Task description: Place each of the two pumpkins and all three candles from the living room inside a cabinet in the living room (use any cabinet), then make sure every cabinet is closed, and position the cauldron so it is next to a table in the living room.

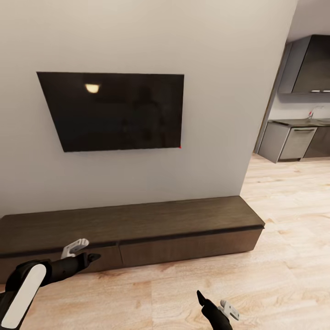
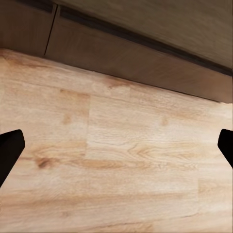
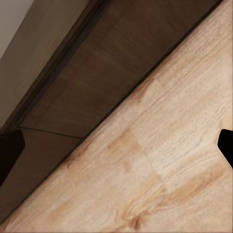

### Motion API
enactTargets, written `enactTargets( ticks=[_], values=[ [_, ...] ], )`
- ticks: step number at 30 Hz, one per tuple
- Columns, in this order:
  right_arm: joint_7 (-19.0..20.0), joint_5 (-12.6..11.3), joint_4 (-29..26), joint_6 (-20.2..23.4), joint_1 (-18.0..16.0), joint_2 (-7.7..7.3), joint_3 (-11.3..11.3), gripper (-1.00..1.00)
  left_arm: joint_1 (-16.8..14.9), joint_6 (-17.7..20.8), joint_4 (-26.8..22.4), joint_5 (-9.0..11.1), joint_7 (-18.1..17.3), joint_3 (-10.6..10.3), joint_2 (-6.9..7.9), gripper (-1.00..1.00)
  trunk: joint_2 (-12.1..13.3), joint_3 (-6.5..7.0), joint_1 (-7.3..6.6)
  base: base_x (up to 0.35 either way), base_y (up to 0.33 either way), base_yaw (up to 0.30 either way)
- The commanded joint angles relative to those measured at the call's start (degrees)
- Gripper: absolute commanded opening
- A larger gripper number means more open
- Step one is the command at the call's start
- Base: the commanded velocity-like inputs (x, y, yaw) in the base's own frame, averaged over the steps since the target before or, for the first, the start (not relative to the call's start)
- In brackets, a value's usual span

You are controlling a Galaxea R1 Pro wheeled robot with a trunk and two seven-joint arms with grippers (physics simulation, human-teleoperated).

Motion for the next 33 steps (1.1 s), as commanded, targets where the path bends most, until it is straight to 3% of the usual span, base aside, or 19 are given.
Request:
enactTargets(
  ticks=[1, 4, 6, 9, 14, 16, 21, 23, 28, 33],
  values=[
    [0.2, -0.6, 0.1, -0.4, -0.1, 0.0, 0.4, 1.0, 0.0, 0.3, 0.0, 0.7, 0.5, -0.3, 0.44, 1.0, -0.5, -0.24, 0.23, 0.0, 0.0, 0.0],
    [1.2, -2.5, -0.3, 0.1, -0.1, -0.16, 0.4, 1.0, 0.0, 0.3, 0.6, 2.9, 0.5, -0.9, 1.74, 1.0, -1.7, -0.78, 0.88, 0.0, 0.0, 0.0],
    [4.4, -5.5, -0.6, 1.7, -0.1, -0.35, 0.3, 1.0, 0.0, 0.3, 0.8, 5.7, 0.5, -1.7, 2.18, 1.0, -2.5, -1.14, 1.32, 0.0, 0.0, 0.0],
    [9.5, -10.6, -0.6, 6.5, -0.1, -0.35, 0.3, 1.0, 0.0, 0.3, 1.5, 7.9, 0.5, -3.9, 3.65, 1.0, -3.7, -1.68, 1.98, 0.0, 0.0, 0.0],
    [11.5, -13.3, -0.9, 6.3, -0.1, 0.13, 0.3, 1.0, -0.1, 0.3, 3.0, 11.9, 0.5, -6.1, 4.98, 1.0, -5.7, -2.58, 3.08, 0.0, 0.0, 0.0],
    [12.0, -15.0, -2.1, 6.0, -0.2, 0.19, 0.3, 1.0, -0.2, 0.3, 3.5, 12.6, 0.6, -6.4, 5.14, 1.0, -6.5, -2.94, 3.52, 0.0, 0.0, 0.0],
    [12.6, -25.7, -5.7, 5.8, -0.4, 0.15, 0.4, 1.0, -0.4, 0.3, 5.8, 13.1, 0.6, -6.7, 5.4, 1.0, -8.5, -3.83, 4.62, 0.0, 0.0, 0.0],
    [13.0, -27.8, -6.3, 5.8, -1.0, 0.14, 0.4, 1.0, -0.5, 0.2, 6.2, 13.7, 0.6, -6.7, 5.58, 1.0, -9.3, -4.19, 5.06, 0.0, 0.0, 0.0],
    [13.1, -28.8, -6.8, 5.7, -4.6, 0.33, 0.7, 1.0, -0.5, 0.2, 6.3, 14.8, 0.6, -6.8, 5.73, 1.0, -11.3, -5.09, 6.16, 0.0, 0.0, 0.0],
    [12.8, -28.9, -6.5, 5.0, -6.3, 2.84, 0.6, 1.0, -0.5, 0.2, 6.3, 15.0, 0.6, -7.5, 5.7, 1.0, -13.3, -5.99, 7.25, 0.0, 0.0, 0.0]
  ],
)
